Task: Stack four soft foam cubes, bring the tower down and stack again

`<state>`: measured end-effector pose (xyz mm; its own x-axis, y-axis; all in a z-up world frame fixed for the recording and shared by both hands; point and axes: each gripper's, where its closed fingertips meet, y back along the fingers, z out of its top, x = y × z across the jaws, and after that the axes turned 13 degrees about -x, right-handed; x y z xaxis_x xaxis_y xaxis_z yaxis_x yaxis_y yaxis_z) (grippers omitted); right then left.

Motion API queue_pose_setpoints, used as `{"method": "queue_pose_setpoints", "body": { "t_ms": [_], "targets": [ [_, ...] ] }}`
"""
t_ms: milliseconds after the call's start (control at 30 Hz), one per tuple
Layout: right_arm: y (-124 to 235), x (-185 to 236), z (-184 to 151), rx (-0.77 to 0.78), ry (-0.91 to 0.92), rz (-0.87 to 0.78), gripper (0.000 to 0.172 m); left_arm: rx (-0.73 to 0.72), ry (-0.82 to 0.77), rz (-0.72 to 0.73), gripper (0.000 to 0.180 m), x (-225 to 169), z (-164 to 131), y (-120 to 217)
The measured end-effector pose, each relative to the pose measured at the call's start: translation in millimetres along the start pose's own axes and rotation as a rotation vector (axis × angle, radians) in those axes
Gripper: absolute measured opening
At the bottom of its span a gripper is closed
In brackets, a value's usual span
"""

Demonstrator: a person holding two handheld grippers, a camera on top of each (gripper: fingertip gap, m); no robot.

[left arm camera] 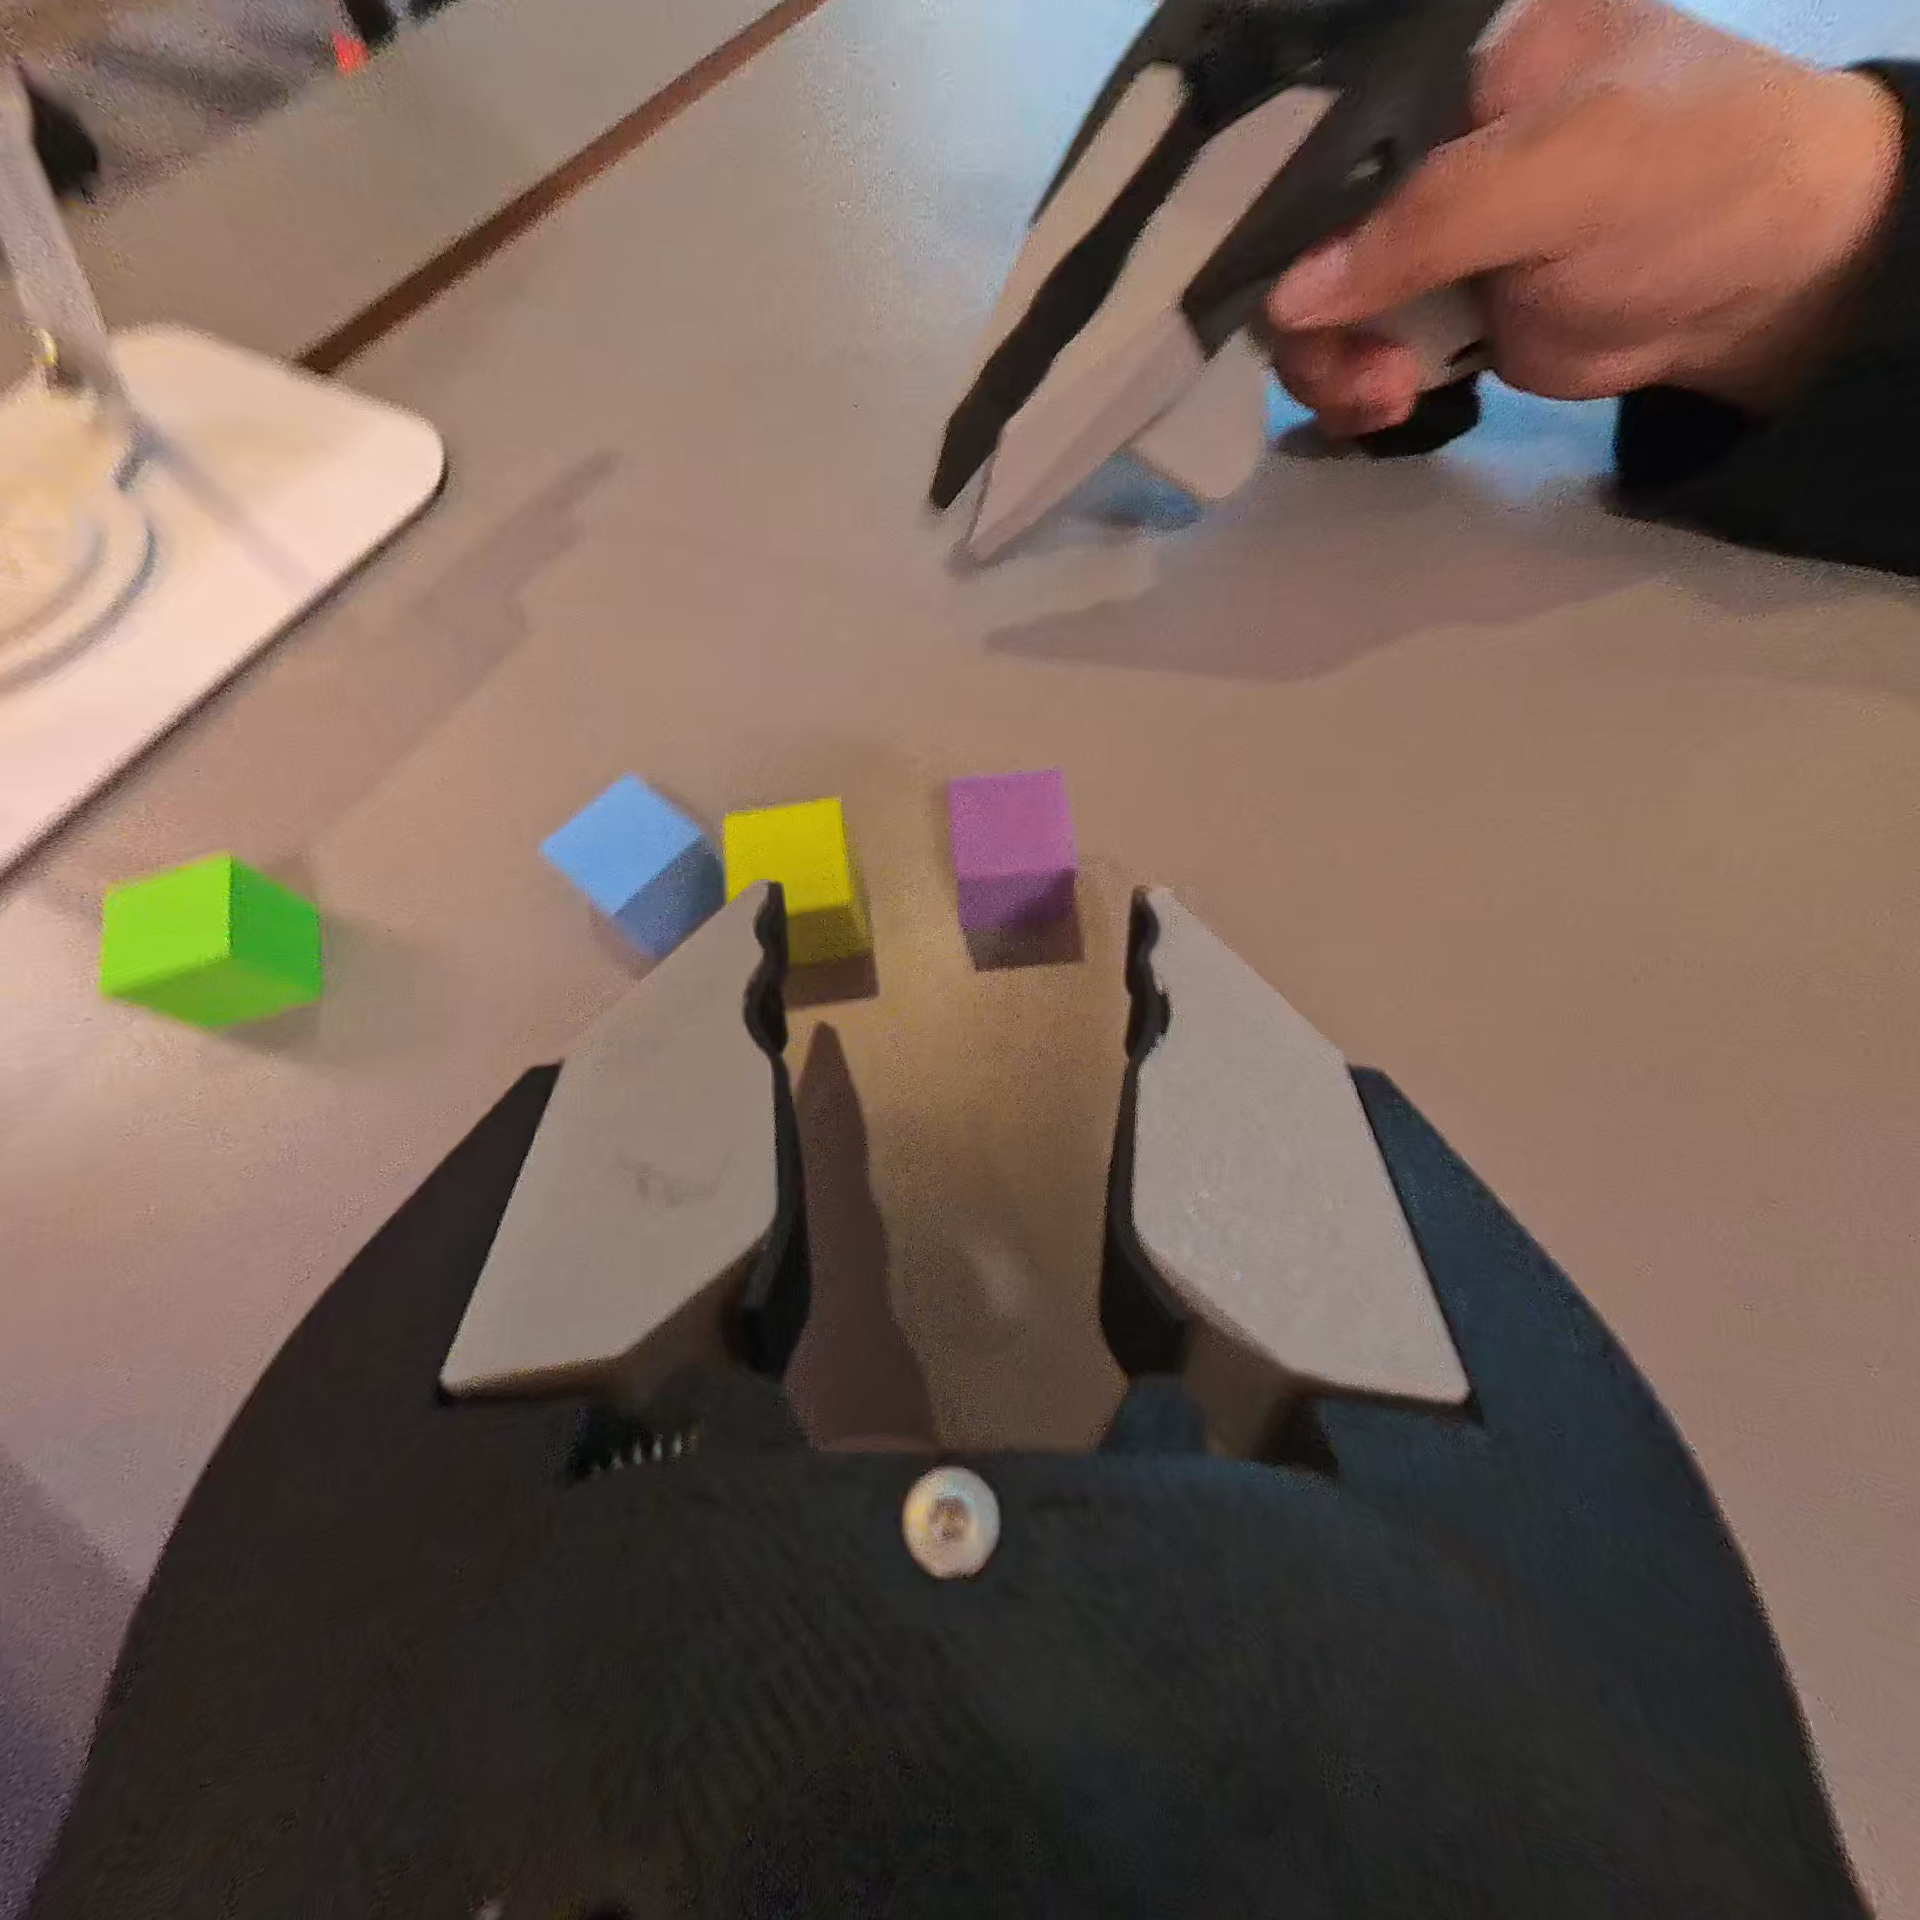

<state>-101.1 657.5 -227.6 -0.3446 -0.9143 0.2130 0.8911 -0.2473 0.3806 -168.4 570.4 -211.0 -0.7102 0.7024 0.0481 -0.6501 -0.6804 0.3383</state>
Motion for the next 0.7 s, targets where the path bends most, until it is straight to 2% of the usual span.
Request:
{"method": "queue_pose_setpoints", "body": {
  "t_ms": [67, 200, 367, 467, 567, 633, 700],
  "targets": [
    [0, 0, -1, 0.005, 0.009, -0.004, 0.023, 0.035, 0.109, -0.038, 0.062, 1, -9, 2],
    [-1, 0, -1, 0.011, 0.021, -0.009, 0.022, 0.074, 0.244, -0.23, 0.054, -29, -13, -3],
    [0, 2, 4, -0.027, 0.017, 0.0, 0.021, -0.017, 0.142, -0.257, 0.059, -47, 8, -19],
    [2, 7, 11, -0.07, 0.023, 0.036, 0.022, -0.057, 0.087, -0.282, 0.059, -56, 16, -16],
    [3, 13, 18, -0.114, 0.056, 0.063, 0.025, -0.036, 0.083, -0.191, 0.062, -36, 14, -11],
    [5, -8, 23, -0.138, 0.124, -0.093, 0.038, 0.014, 0.081, -0.029, 0.062, -4, 4, -6],
    [15, -37, 31, -0.163, 0.202, -0.314, 0.043, 0.028, 0.077, 0.127, 0.061, 26, -2, 1]
  ]
}}
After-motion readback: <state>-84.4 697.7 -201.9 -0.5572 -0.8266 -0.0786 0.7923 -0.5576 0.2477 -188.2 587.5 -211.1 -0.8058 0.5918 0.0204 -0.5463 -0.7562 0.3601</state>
